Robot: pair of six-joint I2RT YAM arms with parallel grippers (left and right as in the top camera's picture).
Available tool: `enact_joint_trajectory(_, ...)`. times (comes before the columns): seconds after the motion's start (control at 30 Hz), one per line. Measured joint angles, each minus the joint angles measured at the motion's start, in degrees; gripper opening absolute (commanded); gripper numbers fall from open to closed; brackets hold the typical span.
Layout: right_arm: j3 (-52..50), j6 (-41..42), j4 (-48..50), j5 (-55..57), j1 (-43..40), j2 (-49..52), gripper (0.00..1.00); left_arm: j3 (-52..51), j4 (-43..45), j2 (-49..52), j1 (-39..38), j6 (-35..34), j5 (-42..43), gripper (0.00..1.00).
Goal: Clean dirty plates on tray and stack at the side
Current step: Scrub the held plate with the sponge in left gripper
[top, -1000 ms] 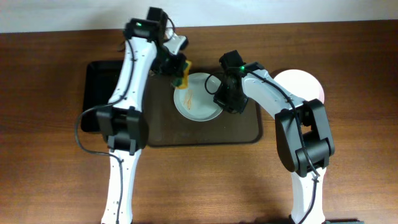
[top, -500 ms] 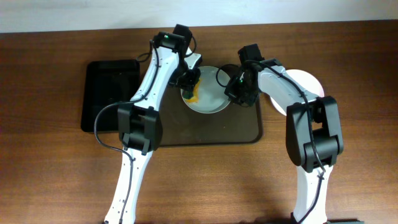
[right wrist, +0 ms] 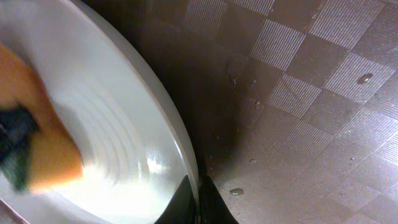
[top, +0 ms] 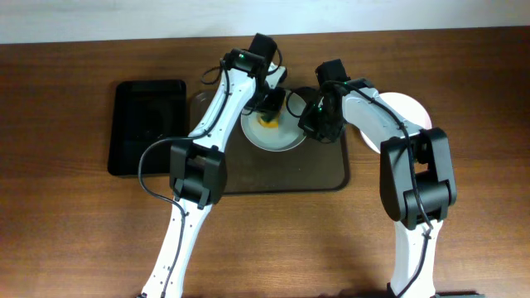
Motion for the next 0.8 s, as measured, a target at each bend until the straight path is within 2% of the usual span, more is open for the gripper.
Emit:
enact_joint_trajectory(0.17, 0.0, 0.0, 0.2, 0.1, 1.0, 0.0, 0.04, 0.2, 2.3, 0.0, -0.2, -4.8, -10.1, 0.01)
enact_joint_trajectory(0.3, 0.0, 0.0, 0.7, -0.1, 1.8, 0.0, 0.04, 0.6, -1.4, 0.0, -0.7, -8.5, -18.4, 0.01)
enact_joint_trajectory(0.4, 0.0, -0.6, 0.5, -0.4, 1.9, 0.1, 0.04, 0.9, -6.5, 0.0, -0.7, -8.7, -19.8, 0.01)
enact_joint_trajectory(0.53, 0.0, -1.2, -0.2, -0.3, 1.9, 0.1, 0.04, 1.4, -11.2, 0.0, 0.2, -3.1, -13.5, 0.01)
enact_joint_trajectory(0.63, 0.0, -1.5, -0.2, -0.3, 1.9, 0.1, 0.04, 1.4, -14.6, 0.0, 2.5, 3.3, -1.5, 0.01)
enact_joint_trajectory(0.8, 0.0, -1.5, -0.5, -0.3, 1.9, 0.1, 0.04, 1.0, -14.5, 1.3, 5.1, 8.3, 12.9, 0.01)
